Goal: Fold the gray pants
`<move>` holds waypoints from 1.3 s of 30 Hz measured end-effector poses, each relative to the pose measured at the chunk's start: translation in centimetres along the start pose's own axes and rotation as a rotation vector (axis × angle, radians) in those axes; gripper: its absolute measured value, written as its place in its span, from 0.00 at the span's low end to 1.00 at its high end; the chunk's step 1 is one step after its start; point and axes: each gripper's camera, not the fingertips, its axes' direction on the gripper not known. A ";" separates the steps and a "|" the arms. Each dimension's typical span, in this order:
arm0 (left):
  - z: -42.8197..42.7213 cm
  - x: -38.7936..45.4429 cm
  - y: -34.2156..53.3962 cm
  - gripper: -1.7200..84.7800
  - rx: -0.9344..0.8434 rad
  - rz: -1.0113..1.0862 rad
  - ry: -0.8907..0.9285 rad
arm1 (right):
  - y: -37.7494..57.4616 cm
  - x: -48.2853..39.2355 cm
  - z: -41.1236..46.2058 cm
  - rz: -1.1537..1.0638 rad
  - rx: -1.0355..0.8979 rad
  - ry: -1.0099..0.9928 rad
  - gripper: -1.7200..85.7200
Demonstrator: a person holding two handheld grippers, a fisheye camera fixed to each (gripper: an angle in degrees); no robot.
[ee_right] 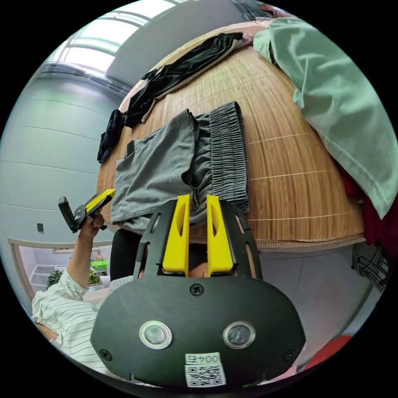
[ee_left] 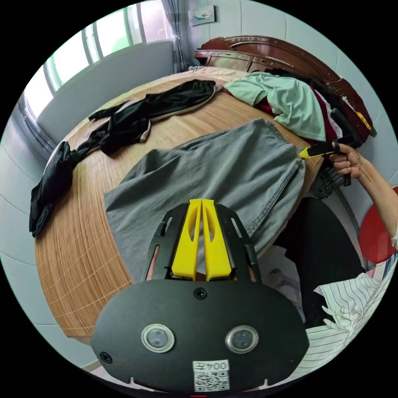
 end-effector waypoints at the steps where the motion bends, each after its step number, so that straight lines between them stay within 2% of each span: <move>1: 0.1 1.0 -0.6 0.02 0.021 0.014 0.019 | 0.2 -0.6 -0.7 -0.023 0.031 0.049 0.10; 3: 1.7 5.6 -3.0 0.02 0.068 0.079 0.059 | 0.1 -1.7 -1.7 -0.048 0.090 0.077 0.10; 6: 4.8 11.3 -5.0 0.02 0.048 0.172 0.060 | -0.5 -3.9 -2.2 -0.114 0.179 -0.014 0.08; 8: 6.1 13.4 -5.6 0.02 0.035 0.182 0.033 | -1.2 -5.5 -0.3 -0.154 0.135 -0.042 0.08; 11: 5.1 15.0 -5.8 0.02 0.109 0.141 -0.010 | -1.7 -6.2 3.8 -0.155 -0.012 0.096 0.08; 14: 3.3 16.5 -5.9 0.02 0.207 0.189 -0.056 | -2.1 -7.4 2.9 -0.220 0.011 0.071 0.09; 19: 8.1 17.2 -6.1 0.02 0.005 0.191 0.050 | -6.7 -7.1 0.4 -0.146 0.129 -0.009 0.12; 23: 8.5 19.0 -5.8 0.02 -0.004 0.229 -0.015 | -11.1 -7.4 2.4 -0.060 0.092 -0.080 0.15; 26: 8.4 19.4 -5.9 0.02 -0.004 0.228 -0.013 | -12.3 -9.3 4.6 -0.059 0.057 -0.096 0.13; 30: 8.2 19.7 -6.0 0.02 0.002 0.220 0.001 | -9.1 -15.5 5.4 -0.290 0.185 0.156 0.07; 32: 8.1 20.0 -6.0 0.02 0.007 0.222 -0.004 | -3.6 -21.2 5.7 -0.585 0.375 0.354 0.07; 33: 8.1 20.3 -6.0 0.02 0.010 0.226 -0.013 | -2.2 -22.4 6.2 -0.652 0.396 0.413 0.07; 34: 8.0 20.5 -6.0 0.02 0.011 0.228 -0.019 | 0.6 -24.7 7.7 -0.789 0.434 0.552 0.07; 35: 8.0 20.9 -6.0 0.02 0.014 0.235 -0.033 | 3.0 -26.3 9.6 -0.912 0.455 0.677 0.06; 37: 7.9 21.5 -5.9 0.02 0.019 0.244 -0.055 | 5.1 -27.6 12.0 -1.007 0.435 0.782 0.06; 39: 7.9 22.0 -6.0 0.02 0.023 0.251 -0.072 | 5.1 -27.7 13.5 -0.991 0.355 0.765 0.07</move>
